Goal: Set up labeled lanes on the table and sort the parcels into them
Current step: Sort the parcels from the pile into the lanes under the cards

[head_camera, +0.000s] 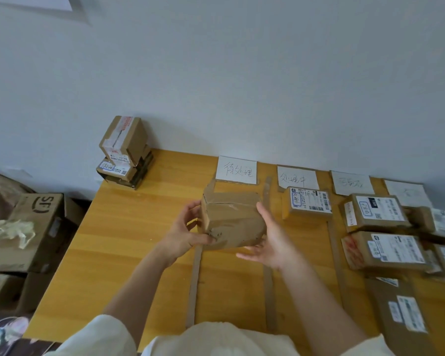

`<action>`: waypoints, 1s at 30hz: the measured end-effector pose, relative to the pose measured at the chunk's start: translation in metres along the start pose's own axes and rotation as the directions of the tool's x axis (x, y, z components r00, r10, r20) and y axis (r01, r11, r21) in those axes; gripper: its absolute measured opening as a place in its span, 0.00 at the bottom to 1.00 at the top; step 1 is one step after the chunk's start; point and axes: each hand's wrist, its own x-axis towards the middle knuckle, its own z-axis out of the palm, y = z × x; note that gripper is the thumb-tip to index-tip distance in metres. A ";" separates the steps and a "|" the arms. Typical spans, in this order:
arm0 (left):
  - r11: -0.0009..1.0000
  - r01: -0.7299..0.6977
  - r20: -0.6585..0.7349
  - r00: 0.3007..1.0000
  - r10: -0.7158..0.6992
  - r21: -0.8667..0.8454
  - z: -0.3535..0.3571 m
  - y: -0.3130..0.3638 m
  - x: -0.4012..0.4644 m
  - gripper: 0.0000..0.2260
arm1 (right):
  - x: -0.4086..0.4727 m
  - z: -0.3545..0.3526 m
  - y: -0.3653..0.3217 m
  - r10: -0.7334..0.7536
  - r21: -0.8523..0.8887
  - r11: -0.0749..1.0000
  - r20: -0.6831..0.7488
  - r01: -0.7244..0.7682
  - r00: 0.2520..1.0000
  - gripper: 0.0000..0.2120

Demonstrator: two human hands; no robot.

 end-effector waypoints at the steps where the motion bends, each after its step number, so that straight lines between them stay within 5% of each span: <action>1: 1.000 0.005 0.005 1.000 -0.005 0.022 0.001 0.000 0.000 0.45 | 0.001 -0.001 0.001 -0.010 0.038 0.999 0.000 0.010 1.000 0.36; 3: 0.997 0.028 -0.006 1.000 -0.028 0.069 0.001 0.000 -0.002 0.48 | 0.002 -0.003 0.003 -0.092 0.092 0.992 0.013 0.091 0.996 0.31; 5: 0.995 0.064 -0.032 0.998 -0.062 0.070 0.002 0.002 -0.005 0.50 | 0.006 -0.007 0.006 -0.214 0.043 0.976 0.029 0.213 0.976 0.37; 9: 0.993 0.121 -0.113 0.986 -0.120 0.001 0.006 0.004 -0.008 0.40 | 0.010 -0.007 0.012 -0.477 -0.320 0.836 -0.021 0.446 0.879 0.48; 12: 0.989 0.150 -0.182 0.972 -0.151 -0.018 0.008 0.002 -0.005 0.28 | -0.001 -0.003 0.012 -0.596 -0.546 0.678 -0.015 0.492 0.803 0.55; 17: 0.987 0.154 -0.195 0.968 -0.160 -0.046 0.012 0.002 -0.001 0.24 | -0.006 -0.004 0.016 -0.649 -0.634 0.547 0.092 0.547 0.755 0.61; 23: 0.986 0.149 -0.246 0.955 -0.163 -0.073 0.015 -0.001 -0.003 0.19 | -0.003 -0.013 0.019 -0.551 -0.562 0.616 0.193 0.552 0.812 0.61; 26: 0.986 0.137 -0.278 0.947 -0.159 -0.097 0.016 -0.001 -0.005 0.20 | -0.005 -0.014 0.016 -0.433 -0.266 0.846 0.165 0.463 0.886 0.48; 30: 0.989 0.119 -0.277 0.951 -0.138 -0.084 0.019 0.003 -0.007 0.17 | -0.001 -0.019 0.016 -0.377 -0.081 0.920 0.079 0.383 0.923 0.31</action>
